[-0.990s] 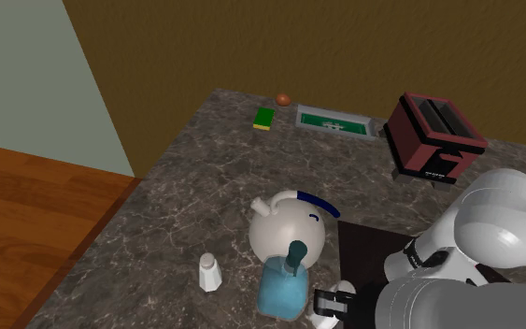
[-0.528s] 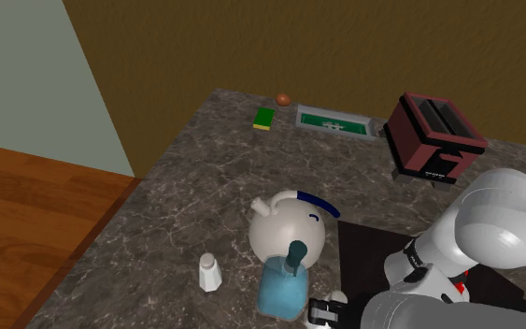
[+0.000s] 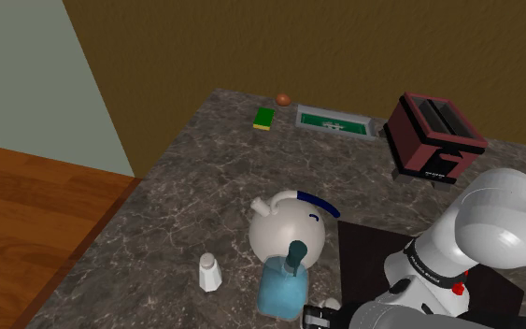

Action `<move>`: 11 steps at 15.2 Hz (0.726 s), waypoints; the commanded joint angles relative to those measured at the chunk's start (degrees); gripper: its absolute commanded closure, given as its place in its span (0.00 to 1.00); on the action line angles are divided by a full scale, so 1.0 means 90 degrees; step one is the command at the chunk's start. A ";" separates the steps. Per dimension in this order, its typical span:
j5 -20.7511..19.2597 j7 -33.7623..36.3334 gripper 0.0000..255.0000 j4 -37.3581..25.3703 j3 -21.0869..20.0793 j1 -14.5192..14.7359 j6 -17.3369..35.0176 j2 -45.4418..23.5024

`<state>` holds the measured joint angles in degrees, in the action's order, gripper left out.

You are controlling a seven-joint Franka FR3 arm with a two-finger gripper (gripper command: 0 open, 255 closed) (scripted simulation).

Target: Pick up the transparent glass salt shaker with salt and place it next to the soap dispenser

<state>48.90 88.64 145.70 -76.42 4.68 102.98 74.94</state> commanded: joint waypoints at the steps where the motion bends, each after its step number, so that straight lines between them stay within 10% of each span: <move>1: 0.0027 0.0002 1.00 0.0011 -0.0032 -0.0002 0.0023 0.0000; 6: 0.0027 0.0002 1.00 0.0010 -0.0032 -0.0002 0.0023 0.0000; 7: 0.0027 0.0002 0.00 0.0011 -0.0032 -0.0002 0.0023 0.0000; 11: 0.0027 0.0002 0.00 0.0011 -0.0032 -0.0001 0.0023 0.0000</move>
<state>49.14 88.66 145.81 -76.71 4.67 103.18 74.94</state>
